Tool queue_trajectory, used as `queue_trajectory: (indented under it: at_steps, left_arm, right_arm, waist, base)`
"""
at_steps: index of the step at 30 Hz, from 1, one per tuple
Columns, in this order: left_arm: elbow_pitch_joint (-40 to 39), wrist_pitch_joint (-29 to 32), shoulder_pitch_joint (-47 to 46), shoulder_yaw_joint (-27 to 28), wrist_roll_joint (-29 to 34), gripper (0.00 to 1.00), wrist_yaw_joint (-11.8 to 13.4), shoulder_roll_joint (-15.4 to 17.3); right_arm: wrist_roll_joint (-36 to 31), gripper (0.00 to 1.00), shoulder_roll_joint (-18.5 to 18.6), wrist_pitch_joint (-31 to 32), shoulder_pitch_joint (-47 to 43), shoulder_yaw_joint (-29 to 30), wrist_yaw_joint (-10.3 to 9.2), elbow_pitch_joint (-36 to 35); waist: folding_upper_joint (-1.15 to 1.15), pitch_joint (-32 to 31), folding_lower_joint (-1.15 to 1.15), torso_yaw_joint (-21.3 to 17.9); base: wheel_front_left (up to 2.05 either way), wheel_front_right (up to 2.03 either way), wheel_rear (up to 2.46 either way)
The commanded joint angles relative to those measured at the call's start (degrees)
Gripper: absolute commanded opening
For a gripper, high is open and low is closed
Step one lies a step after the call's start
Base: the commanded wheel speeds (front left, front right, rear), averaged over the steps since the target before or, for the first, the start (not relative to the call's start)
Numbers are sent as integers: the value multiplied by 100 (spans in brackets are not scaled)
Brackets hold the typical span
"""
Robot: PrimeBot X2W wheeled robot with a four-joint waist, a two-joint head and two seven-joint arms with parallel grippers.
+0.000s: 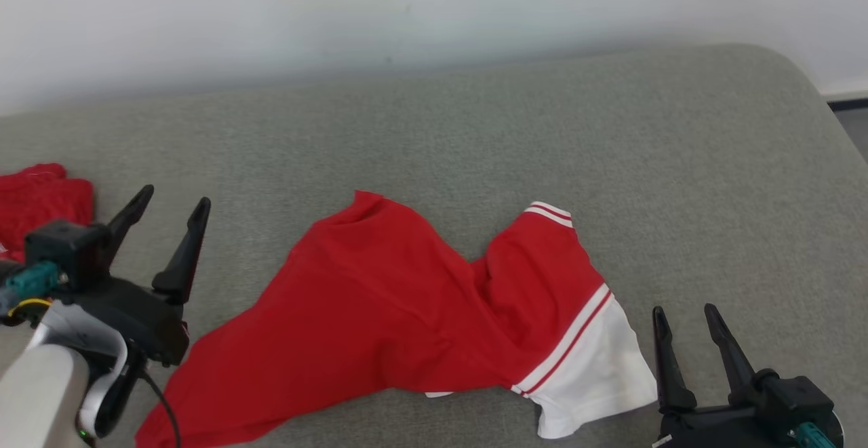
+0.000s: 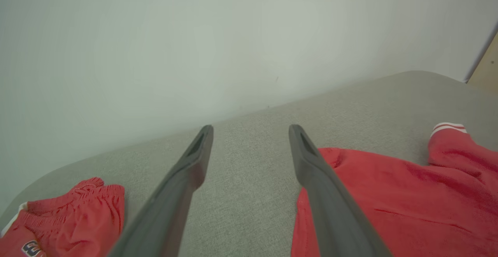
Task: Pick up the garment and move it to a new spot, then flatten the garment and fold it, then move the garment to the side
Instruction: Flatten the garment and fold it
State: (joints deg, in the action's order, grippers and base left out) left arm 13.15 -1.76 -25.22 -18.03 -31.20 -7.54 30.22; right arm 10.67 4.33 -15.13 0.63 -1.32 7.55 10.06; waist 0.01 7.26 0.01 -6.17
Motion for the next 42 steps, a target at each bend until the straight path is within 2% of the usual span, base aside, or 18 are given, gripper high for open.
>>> queue_trajectory:
  at_steps: [1,8,14,20,21,34,35,36,37,38,42]
  left_arm:
    - [74,149,-175,-150,-192,100,12,153]
    - [311,709,-699,-1017,-848,100,12,742]
    - [599,1096,-1013,-1794,-1319,100,11,1052]
    - [892,1191,-1264,-2316,-1639,100,11,1125]
    - [966,1183,-1378,-2562,-1642,100,11,1144]
    - [1518,1414,-1864,-3699,-1995,100,10,1044]
    - [1545,1390,-1903,-3787,-1998,86,10,1037]
    - [1589,1390,-1922,-3845,-2069,57,10,1018]
    - [1625,1380,-1954,-3910,-2108,11,10,999]
    - [1664,1367,-1979,-3972,-2154,0,10,988]
    - [1740,1225,-2114,-4163,-2288,0,11,1008]
  right_arm:
    - [19,100,-36,-4,90,-15,-13,15]
    - [21,100,-94,-4,237,-46,-13,55]
    - [-6,100,-113,-3,342,-70,-13,64]
    - [-29,100,-118,-4,391,-82,-13,83]
    - [-35,100,-119,-4,397,-92,-13,91]
    - [-88,100,-126,-3,485,-89,-13,93]
    - [-97,100,-127,-3,494,-85,-13,87]
    - [-105,100,-127,-3,496,-75,-13,82]
    - [-120,100,-128,-3,496,-70,-13,75]
    - [-126,100,-130,-3,492,-69,-13,69]
    - [-128,100,-131,-3,458,-27,-13,57]
  waist:
    - [-1,345,-1,-356]
    - [-1,607,-1,-623]
    - [-1,735,-1,-750]
    - [-1,765,-1,-803]
    - [-1,775,-1,-828]
    - [-1,879,-1,-902]
    - [-1,888,-1,-904]
    - [-1,896,-1,-903]
    - [-1,902,-1,-899]
    - [-1,904,-1,-894]
    - [-1,876,-1,-829]
  base:
    - [0,0,0]
    - [0,0,0]
    - [0,0,0]
    - [0,0,0]
    - [0,0,0]
    - [0,0,0]
    - [0,0,0]
    - [0,0,0]
    - [0,0,0]
    - [0,0,0]
    - [0,0,0]
